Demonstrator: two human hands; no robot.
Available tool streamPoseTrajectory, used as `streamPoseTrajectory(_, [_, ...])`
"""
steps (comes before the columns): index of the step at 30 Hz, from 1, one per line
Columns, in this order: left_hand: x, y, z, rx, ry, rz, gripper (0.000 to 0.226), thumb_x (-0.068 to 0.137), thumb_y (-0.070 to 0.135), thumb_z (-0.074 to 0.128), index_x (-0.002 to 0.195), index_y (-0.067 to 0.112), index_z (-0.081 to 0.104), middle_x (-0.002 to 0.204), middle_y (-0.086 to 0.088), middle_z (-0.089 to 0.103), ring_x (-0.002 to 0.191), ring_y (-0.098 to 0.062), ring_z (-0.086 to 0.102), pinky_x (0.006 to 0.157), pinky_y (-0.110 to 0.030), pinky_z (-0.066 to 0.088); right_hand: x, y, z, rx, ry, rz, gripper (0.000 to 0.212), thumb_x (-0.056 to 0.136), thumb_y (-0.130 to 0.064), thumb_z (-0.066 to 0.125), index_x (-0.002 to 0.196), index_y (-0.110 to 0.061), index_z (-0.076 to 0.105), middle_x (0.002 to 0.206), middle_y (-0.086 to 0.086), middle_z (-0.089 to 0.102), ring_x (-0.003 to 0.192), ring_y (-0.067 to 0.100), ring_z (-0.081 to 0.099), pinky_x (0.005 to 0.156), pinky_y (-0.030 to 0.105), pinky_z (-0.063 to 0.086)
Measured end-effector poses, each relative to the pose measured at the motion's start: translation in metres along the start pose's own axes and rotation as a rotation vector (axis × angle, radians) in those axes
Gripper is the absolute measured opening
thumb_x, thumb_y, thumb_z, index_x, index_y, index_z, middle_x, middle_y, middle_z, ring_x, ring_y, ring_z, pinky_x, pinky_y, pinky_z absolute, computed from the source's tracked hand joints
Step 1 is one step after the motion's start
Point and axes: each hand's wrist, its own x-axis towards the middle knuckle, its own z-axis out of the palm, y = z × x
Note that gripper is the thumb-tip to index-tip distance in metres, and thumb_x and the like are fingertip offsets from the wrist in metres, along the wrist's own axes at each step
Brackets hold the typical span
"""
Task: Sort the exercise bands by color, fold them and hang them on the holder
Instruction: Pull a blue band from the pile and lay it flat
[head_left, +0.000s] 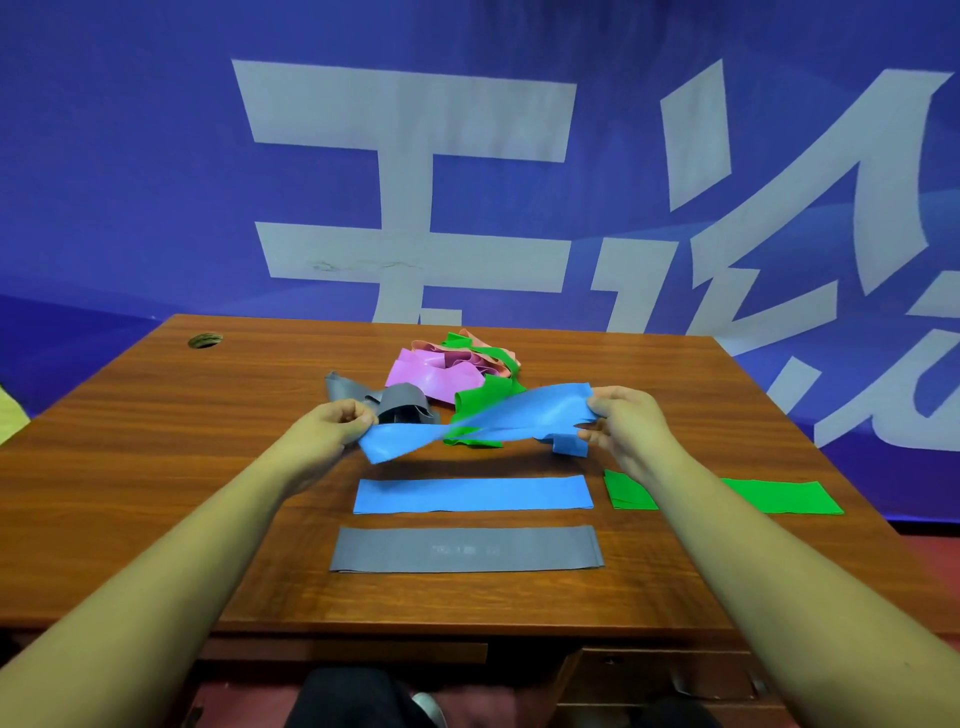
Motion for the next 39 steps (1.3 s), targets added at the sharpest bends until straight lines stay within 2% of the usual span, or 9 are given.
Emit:
streamPoseTrajectory(4, [0.001, -0.003, -0.006, 0.056, 0.067, 0.015, 0.017, 0.102, 0.003, 0.045, 0.091, 0.0, 0.058, 0.091, -0.015, 0.06, 0.087, -0.022, 0.058, 0.092, -0.032, 0.05, -0.007, -0.002, -0.002, -0.047, -0.001, -0.023, 0.014, 0.096, -0.004, 0.05, 0.093, -0.007, 0.064, 0.097, 0.017, 0.067, 0.087, 0.025, 0.064, 0.063, 0.032, 0.055])
streamPoseTrajectory(9, [-0.004, 0.016, 0.015, 0.178, 0.025, 0.043, 0.022, 0.1, 0.021, 0.052, 0.106, 0.003, 0.063, 0.101, -0.012, 0.072, 0.089, -0.021, 0.069, 0.075, -0.027, 0.054, -0.022, -0.026, 0.018, -0.233, -0.108, -0.262, 0.019, 0.091, -0.003, 0.051, 0.094, -0.006, 0.069, 0.095, 0.014, 0.069, 0.085, 0.025, 0.062, 0.077, 0.043, 0.056])
streamPoseTrajectory(13, [-0.008, 0.051, 0.049, 0.192, -0.094, 0.218, 0.029, 0.096, 0.038, 0.056, 0.109, 0.014, 0.067, 0.109, 0.0, 0.072, 0.109, -0.019, 0.065, 0.093, -0.029, 0.052, -0.044, -0.077, 0.047, -0.19, -0.249, -0.444, 0.019, 0.092, -0.001, 0.052, 0.099, -0.003, 0.069, 0.083, 0.006, 0.066, 0.075, 0.017, 0.062, 0.065, 0.033, 0.056])
streamPoseTrajectory(18, [-0.008, 0.091, 0.081, -0.145, -0.262, 0.379, 0.047, 0.089, 0.023, 0.067, 0.133, 0.017, 0.051, 0.13, 0.002, 0.063, 0.123, -0.011, 0.057, 0.099, -0.027, 0.048, -0.059, -0.129, 0.062, -0.123, -0.351, -0.557, 0.02, 0.091, -0.003, 0.054, 0.085, -0.016, 0.068, 0.079, 0.002, 0.065, 0.077, 0.019, 0.061, 0.066, 0.034, 0.053])
streamPoseTrajectory(23, [-0.013, 0.113, 0.098, -0.112, -0.229, 0.389, 0.027, 0.093, 0.018, 0.062, 0.119, 0.015, 0.064, 0.112, -0.001, 0.073, 0.103, -0.013, 0.068, 0.089, -0.027, 0.053, -0.062, -0.149, 0.056, -0.183, -0.355, -0.624, 0.017, 0.091, -0.004, 0.055, 0.092, -0.013, 0.07, 0.082, 0.001, 0.067, 0.074, 0.014, 0.062, 0.062, 0.028, 0.053])
streamPoseTrajectory(26, [-0.018, 0.116, 0.106, -0.132, -0.224, 0.399, 0.022, 0.097, 0.016, 0.056, 0.117, 0.013, 0.064, 0.1, -0.002, 0.074, 0.09, -0.013, 0.071, 0.073, -0.021, 0.055, -0.056, -0.147, 0.051, -0.198, -0.331, -0.599, 0.014, 0.091, -0.007, 0.057, 0.097, -0.011, 0.069, 0.089, 0.006, 0.068, 0.079, 0.019, 0.065, 0.067, 0.037, 0.059])
streamPoseTrajectory(30, [-0.02, 0.116, 0.11, -0.085, -0.221, 0.405, 0.027, 0.097, 0.016, 0.056, 0.124, 0.013, 0.062, 0.102, -0.005, 0.074, 0.086, -0.013, 0.071, 0.07, -0.021, 0.053, -0.054, -0.139, 0.046, -0.312, -0.335, -0.549, 0.006, 0.09, -0.013, 0.066, 0.092, -0.008, 0.069, 0.086, 0.008, 0.067, 0.08, 0.022, 0.066, 0.074, 0.043, 0.059])
streamPoseTrajectory(36, [-0.02, 0.084, 0.101, -0.051, -0.416, 0.139, 0.017, 0.088, 0.023, 0.067, 0.101, 0.011, 0.066, 0.08, -0.008, 0.071, 0.071, -0.022, 0.068, 0.071, -0.034, 0.057, -0.05, -0.145, 0.038, -0.177, -0.112, -0.542, 0.009, 0.094, -0.008, 0.06, 0.089, -0.002, 0.064, 0.079, 0.009, 0.065, 0.07, 0.016, 0.065, 0.061, 0.029, 0.059])
streamPoseTrajectory(39, [-0.024, 0.058, 0.087, -0.061, -0.518, 0.025, 0.024, 0.084, 0.018, 0.068, 0.102, 0.004, 0.064, 0.08, -0.011, 0.069, 0.071, -0.023, 0.068, 0.074, -0.037, 0.058, -0.039, -0.134, 0.027, -0.135, 0.0, -0.465, 0.011, 0.095, -0.007, 0.058, 0.087, -0.001, 0.064, 0.078, 0.009, 0.063, 0.068, 0.016, 0.063, 0.054, 0.024, 0.056])
